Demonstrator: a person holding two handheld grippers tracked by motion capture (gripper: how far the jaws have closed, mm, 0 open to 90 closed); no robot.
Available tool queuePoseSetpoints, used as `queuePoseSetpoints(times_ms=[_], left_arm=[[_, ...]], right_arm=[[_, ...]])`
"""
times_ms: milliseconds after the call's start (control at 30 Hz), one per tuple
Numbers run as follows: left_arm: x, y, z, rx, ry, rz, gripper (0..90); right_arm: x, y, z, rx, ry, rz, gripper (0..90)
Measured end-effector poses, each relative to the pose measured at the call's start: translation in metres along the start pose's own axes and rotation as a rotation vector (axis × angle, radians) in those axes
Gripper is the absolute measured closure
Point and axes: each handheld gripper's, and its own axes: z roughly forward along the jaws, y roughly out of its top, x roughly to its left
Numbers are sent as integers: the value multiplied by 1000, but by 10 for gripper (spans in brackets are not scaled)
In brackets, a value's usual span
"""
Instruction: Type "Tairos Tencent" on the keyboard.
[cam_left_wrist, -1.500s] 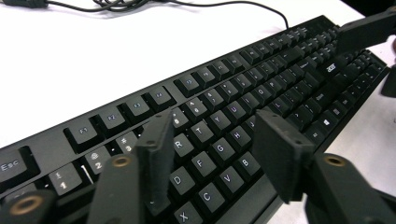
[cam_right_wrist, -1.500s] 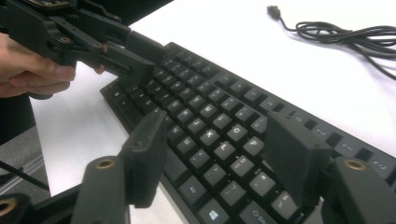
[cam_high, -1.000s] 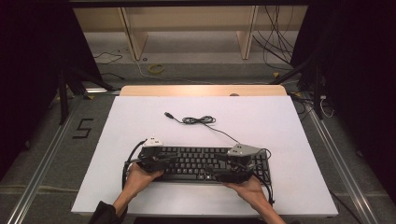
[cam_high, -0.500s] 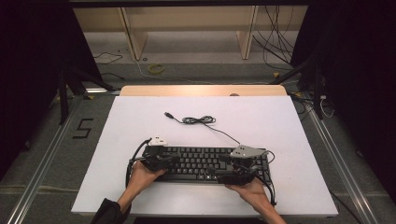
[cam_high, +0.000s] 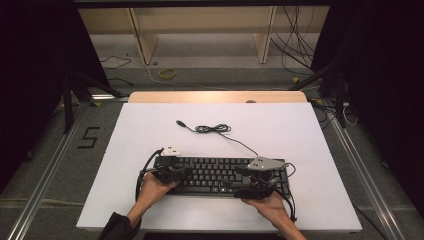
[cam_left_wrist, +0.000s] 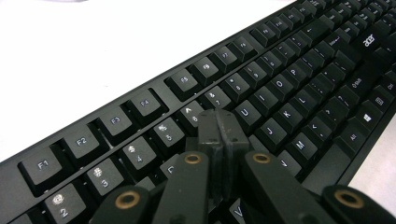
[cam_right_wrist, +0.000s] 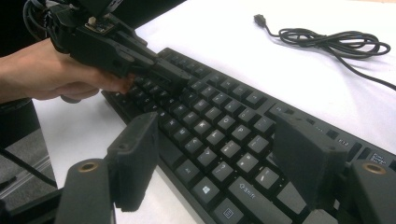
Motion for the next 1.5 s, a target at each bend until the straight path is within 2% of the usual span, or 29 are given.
queuePoseSetpoints(times_ms=[867, 1267, 1500], left_arm=[[1, -2, 3, 17, 4, -8, 894], [2, -4, 3, 8, -7, -20, 894], [1, -1, -3, -7, -4, -22, 867]], right_arm=[[-2, -2, -2, 2, -3, 6, 325], [-1, -2, -3, 2, -6, 5, 325], [-3, -2, -5, -5, -11, 6, 325]])
